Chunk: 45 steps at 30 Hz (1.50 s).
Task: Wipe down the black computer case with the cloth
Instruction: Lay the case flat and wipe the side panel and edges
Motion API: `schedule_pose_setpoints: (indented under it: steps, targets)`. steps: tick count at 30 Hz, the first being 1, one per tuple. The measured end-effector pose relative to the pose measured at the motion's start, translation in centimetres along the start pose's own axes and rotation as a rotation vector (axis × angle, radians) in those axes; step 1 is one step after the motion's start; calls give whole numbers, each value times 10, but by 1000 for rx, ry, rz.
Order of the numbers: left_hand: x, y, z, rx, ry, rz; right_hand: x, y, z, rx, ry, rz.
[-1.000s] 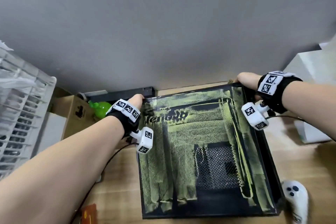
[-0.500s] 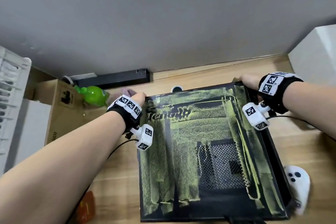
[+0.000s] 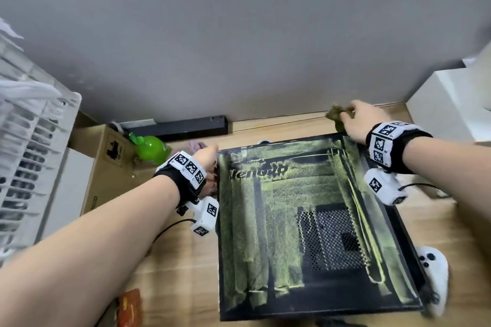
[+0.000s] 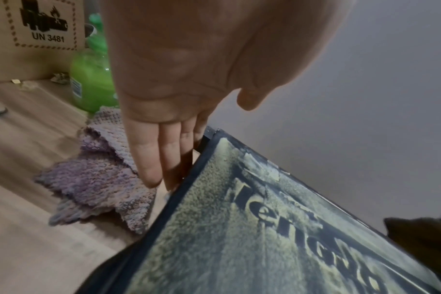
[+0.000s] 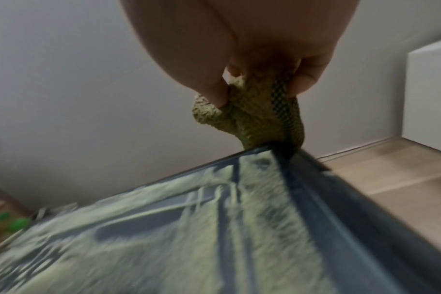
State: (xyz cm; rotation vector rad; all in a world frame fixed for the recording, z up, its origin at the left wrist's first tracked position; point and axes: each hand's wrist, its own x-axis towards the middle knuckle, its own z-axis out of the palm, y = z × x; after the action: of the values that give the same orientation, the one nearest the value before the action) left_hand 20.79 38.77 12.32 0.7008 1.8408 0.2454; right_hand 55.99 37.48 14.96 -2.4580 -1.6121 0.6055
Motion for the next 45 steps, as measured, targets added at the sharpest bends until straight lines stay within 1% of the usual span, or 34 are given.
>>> schedule_pose_setpoints:
  steps: [1,3,5,7,9,11,15,19,21,23,24,26,28,31,34,36,39,41,42,43,45]
  targets:
    - [4,-7,-4,-31,-46,6,-7,-8,8,-25,-10,-41]
    - [0,-18,-10,-44,-135,-3,-23,-26,26,-23,-79,-68]
    - [-6,-27,-13,-86,-151,-6,-38,-47,47,20,-117,-64]
    - [-9,-38,-17,-81,-171,-15,-52,-74,63,60,-136,-90]
    - [-16,-44,-18,-104,-210,-10,-62,-101,78,71,-184,-168]
    - [-14,-52,-15,-90,-224,1,-75,-127,93,46,-284,-264]
    - [-14,-58,-10,-106,-192,24,-112,-162,118,34,-463,-437]
    - [-17,-53,-11,-99,-179,27,-134,-160,130,-36,-515,-564]
    - [-21,-50,-14,-89,-188,14,-133,-151,126,-39,-522,-580]
    - [-26,-50,-19,-68,-206,0,-119,-143,114,7,-519,-526]
    - [-29,-51,-22,-59,-207,-4,-109,-141,108,19,-494,-488]
    - [-32,-56,-29,-37,-201,-2,-85,-142,100,18,-402,-431]
    - [-33,-65,-33,-24,-237,-22,-68,-148,99,20,-348,-398]
    - [-37,-81,-36,-87,-324,-81,-57,-170,111,-14,-360,-402]
    - [-42,-90,-34,-182,-340,-100,-59,-189,112,-67,-361,-398]
    - [-42,-92,-35,-204,-350,-123,-64,-193,110,-94,-401,-455]
    - [-39,-94,-39,-148,-385,-136,-84,-189,114,-198,-438,-662]
    - [-41,-96,-40,-94,-432,-144,-107,-183,123,-253,-531,-771]
    - [-43,-97,-40,-72,-434,-144,-121,-181,126,-277,-580,-820]
    - [-44,-99,-41,-45,-424,-136,-132,-178,131,-297,-626,-851]
    - [-46,-104,-42,21,-400,-115,-144,-171,138,-282,-656,-881]
